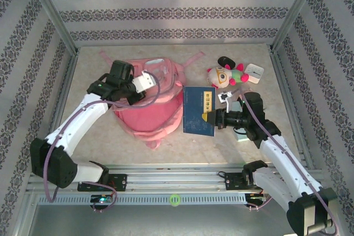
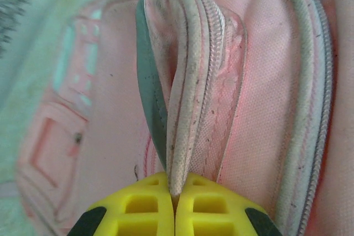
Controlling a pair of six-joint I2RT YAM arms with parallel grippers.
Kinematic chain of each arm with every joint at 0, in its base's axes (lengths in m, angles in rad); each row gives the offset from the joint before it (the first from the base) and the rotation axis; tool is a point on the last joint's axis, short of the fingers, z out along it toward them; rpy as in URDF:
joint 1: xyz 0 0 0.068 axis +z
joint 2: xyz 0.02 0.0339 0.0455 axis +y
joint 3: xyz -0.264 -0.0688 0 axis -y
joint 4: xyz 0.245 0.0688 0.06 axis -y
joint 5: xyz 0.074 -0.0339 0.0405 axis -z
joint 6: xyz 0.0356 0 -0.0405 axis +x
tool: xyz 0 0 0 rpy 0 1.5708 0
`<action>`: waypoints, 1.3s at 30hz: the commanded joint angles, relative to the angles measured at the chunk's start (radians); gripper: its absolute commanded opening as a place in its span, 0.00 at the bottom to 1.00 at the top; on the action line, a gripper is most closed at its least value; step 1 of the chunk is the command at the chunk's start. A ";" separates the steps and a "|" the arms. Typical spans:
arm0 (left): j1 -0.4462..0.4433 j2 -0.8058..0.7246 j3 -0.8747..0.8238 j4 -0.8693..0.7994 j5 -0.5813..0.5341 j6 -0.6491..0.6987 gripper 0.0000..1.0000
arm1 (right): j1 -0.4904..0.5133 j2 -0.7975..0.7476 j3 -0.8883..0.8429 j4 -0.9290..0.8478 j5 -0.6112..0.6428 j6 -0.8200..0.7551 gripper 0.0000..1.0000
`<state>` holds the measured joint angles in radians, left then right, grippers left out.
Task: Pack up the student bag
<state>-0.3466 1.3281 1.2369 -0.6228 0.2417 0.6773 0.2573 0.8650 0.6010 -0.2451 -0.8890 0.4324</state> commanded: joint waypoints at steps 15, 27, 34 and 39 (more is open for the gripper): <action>0.005 0.042 0.201 0.032 0.183 -0.383 0.00 | 0.412 0.235 0.004 0.382 0.272 0.588 0.00; 0.005 0.039 0.141 0.057 0.196 -0.384 0.00 | 0.485 0.575 0.122 0.627 0.383 0.729 0.00; 0.005 0.039 0.135 0.085 0.232 -0.415 0.00 | 0.500 0.748 0.189 0.697 0.346 0.789 0.00; 0.006 0.030 0.118 0.117 0.237 -0.442 0.00 | 0.486 0.831 0.191 0.775 0.410 0.813 0.00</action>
<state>-0.3450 1.3926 1.3506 -0.6502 0.4202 0.2790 0.7425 1.6650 0.7704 0.4248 -0.5228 1.2144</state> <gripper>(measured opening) 0.044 0.113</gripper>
